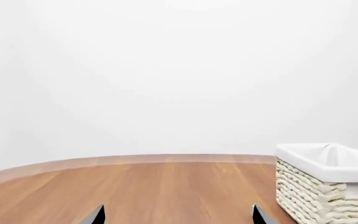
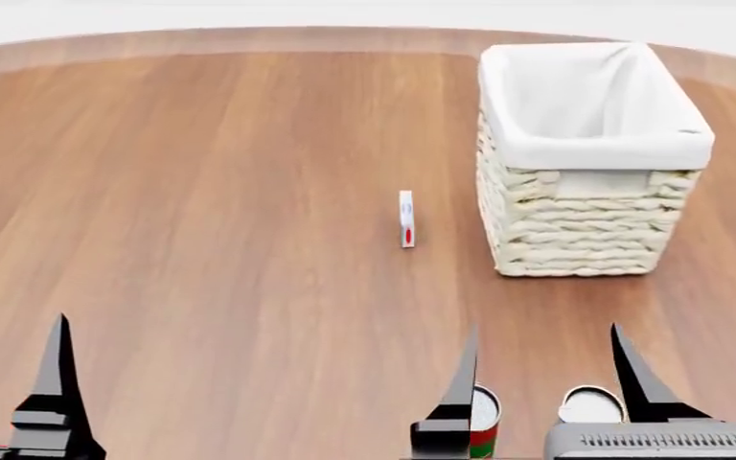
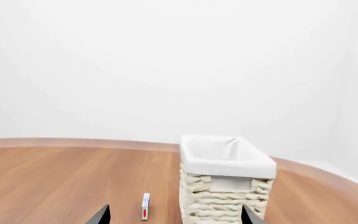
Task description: Pick up the tomato sauce, and put it in the basket.
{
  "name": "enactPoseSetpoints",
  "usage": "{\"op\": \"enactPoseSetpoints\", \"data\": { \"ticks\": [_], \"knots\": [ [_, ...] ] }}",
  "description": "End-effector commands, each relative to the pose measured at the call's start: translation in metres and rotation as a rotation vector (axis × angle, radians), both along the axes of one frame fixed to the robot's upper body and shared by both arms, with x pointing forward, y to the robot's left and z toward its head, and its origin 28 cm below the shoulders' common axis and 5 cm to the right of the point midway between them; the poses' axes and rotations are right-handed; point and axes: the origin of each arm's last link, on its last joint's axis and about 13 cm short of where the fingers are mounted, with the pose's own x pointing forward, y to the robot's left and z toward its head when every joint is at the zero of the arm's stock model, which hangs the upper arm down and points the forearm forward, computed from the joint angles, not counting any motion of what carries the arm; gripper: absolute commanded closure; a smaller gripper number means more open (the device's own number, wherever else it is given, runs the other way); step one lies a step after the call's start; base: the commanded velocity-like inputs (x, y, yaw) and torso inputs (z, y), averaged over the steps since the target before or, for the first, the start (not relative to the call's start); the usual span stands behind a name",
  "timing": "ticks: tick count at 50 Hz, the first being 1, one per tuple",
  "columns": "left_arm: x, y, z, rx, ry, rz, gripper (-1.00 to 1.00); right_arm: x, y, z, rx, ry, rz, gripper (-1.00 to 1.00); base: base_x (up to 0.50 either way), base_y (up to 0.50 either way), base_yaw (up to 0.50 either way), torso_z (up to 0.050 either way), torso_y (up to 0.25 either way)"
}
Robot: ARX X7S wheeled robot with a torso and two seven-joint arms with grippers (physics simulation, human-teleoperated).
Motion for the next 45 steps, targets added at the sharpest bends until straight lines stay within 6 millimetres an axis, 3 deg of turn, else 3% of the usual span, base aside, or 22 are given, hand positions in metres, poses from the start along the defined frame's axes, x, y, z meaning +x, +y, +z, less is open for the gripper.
{"op": "enactPoseSetpoints", "data": {
  "ticks": [1,45],
  "knots": [
    [0.0026,0.0,-0.0031,-0.01,0.01,-0.009,-1.0,0.0007,-0.0011,-0.0012,-0.001,0.005,0.002,-1.0,0.45,0.0,0.0,0.0,0.0],
    [-0.003,-0.002,0.0013,-0.007,0.0,-0.023,-1.0,-0.0012,-0.003,-0.0065,0.004,0.012,-0.006,-1.0,0.43,0.0,0.0,0.0,0.001]
  ]
}}
